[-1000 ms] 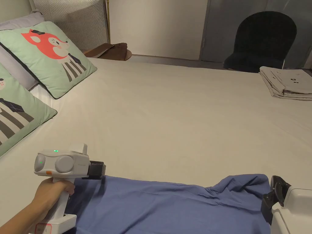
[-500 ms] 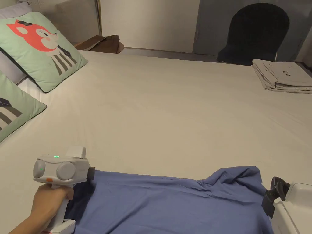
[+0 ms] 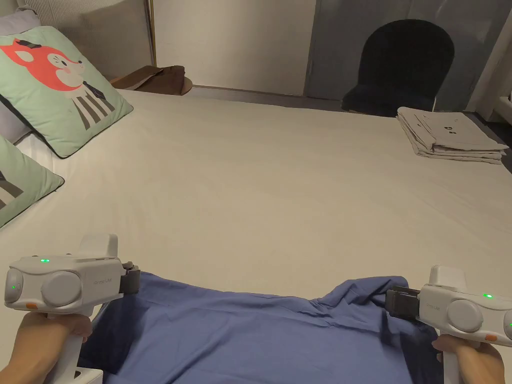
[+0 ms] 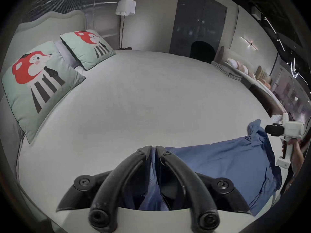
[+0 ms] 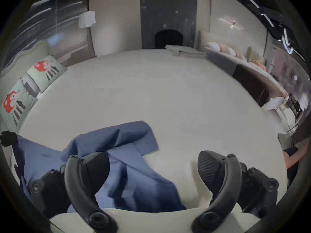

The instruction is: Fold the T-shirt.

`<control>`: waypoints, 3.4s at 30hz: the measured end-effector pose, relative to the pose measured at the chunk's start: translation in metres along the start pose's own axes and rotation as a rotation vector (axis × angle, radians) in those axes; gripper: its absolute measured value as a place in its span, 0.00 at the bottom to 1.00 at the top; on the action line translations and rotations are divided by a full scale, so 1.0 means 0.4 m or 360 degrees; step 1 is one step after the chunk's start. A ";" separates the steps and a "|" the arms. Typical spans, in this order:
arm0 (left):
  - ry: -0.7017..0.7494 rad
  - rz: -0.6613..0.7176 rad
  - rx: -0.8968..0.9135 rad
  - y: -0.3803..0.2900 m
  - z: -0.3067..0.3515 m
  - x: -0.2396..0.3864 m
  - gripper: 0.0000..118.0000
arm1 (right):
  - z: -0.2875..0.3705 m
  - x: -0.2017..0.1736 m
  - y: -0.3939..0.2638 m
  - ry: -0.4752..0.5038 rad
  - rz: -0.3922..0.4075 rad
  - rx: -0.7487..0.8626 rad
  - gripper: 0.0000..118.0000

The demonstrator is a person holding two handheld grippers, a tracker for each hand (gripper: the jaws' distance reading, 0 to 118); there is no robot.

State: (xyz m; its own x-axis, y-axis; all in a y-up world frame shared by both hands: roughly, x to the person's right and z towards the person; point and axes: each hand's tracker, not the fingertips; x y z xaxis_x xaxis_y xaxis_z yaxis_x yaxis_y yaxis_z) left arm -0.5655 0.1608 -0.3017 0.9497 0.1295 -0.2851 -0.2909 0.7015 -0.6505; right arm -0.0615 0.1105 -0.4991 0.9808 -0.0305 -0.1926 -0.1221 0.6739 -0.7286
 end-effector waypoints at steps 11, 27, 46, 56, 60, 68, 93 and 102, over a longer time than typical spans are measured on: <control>-0.0011 0.0028 0.0000 -0.017 0.035 -0.005 0.02 | 0.004 -0.053 -0.031 0.0067 0.0036 0.0013 0.04; 0.0046 0.0186 0.0110 -0.123 0.259 -0.060 0.02 | 0.512 0.054 -0.190 0.0359 -0.0139 0.0391 0.03; 0.0101 0.0190 -0.0106 -0.463 0.327 -0.101 0.02 | 0.580 0.112 -0.590 0.0191 -0.0260 0.0132 0.03; 0.0233 -0.0006 -0.0146 -0.490 0.322 -0.055 0.04 | 0.571 0.057 -0.610 0.0031 -0.0132 0.0104 0.06; 0.0119 0.0063 -0.0050 -0.437 0.363 -0.030 0.76 | 0.644 0.005 -0.542 -0.0010 0.0006 0.0320 0.79; -0.0021 -0.0093 0.0606 -0.291 0.513 0.135 0.88 | 0.773 -0.120 -0.389 0.0003 0.0102 0.0916 0.93; -0.0091 -0.0088 0.0973 -0.257 0.513 0.194 0.00 | 0.823 -0.241 -0.315 -0.0122 0.0233 0.1343 0.00; -0.0664 0.0564 0.0360 -0.247 0.442 -0.055 0.00 | 0.782 -0.260 -0.298 -0.0100 0.0252 0.1293 0.00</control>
State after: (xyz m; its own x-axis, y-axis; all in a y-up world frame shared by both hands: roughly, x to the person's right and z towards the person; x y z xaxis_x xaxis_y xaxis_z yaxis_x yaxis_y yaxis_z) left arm -0.5371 0.2123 -0.1067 0.7778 0.6155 -0.1271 -0.6103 0.6914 -0.3866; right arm -0.1012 0.2642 -0.1864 0.9709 0.1344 -0.1983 -0.1350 0.9908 0.0103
